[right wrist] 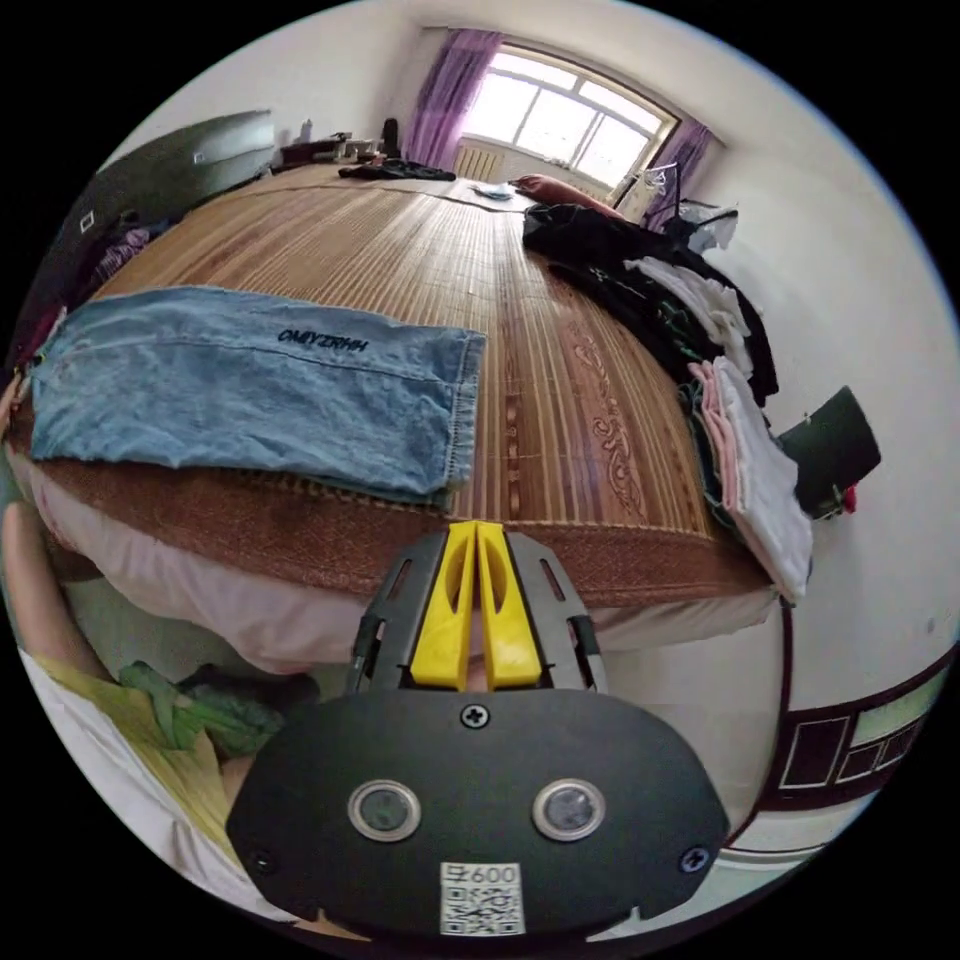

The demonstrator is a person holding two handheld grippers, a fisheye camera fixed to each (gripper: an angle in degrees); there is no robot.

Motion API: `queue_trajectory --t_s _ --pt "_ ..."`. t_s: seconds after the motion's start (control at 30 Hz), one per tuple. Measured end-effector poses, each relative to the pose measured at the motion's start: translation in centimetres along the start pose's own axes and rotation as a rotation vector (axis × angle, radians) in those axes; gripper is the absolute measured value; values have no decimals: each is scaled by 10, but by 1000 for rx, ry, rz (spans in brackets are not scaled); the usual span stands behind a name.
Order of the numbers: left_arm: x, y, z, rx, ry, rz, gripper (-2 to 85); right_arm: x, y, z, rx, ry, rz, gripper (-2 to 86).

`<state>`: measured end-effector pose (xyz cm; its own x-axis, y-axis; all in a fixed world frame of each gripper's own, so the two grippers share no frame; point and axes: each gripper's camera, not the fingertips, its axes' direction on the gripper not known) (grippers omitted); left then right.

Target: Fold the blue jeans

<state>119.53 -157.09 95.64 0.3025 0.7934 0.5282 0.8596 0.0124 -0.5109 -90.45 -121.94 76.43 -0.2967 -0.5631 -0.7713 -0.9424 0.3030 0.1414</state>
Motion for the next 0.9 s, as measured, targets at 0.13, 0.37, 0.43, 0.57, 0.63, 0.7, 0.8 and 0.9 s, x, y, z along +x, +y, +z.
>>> queue_trajectory --t_s 0.13,0.37,0.43,0.57,0.63,0.7,0.8,0.9 --pt "-3 -21 -69 9 -25 -12 83 7 21 29 11 -80 33 -8" --pt "-34 -38 -166 12 145 -429 169 -9 72 71 78 -17 43 -8" --pt "-36 -30 -195 64 192 -536 165 -22 85 84 81 28 6 -8" --pt "-3 -9 -287 329 322 -570 119 -28 109 114 77 45 7 -8" --pt "35 -21 -314 357 520 -354 66 -23 121 126 77 14 27 -8" --pt "88 -39 -333 286 681 -70 35 -18 134 136 80 -16 45 -8" --pt "163 -51 -356 139 500 205 20 -17 157 141 127 -3 89 -8" --pt "172 -62 -356 70 425 180 16 -31 185 125 364 -124 161 -8"
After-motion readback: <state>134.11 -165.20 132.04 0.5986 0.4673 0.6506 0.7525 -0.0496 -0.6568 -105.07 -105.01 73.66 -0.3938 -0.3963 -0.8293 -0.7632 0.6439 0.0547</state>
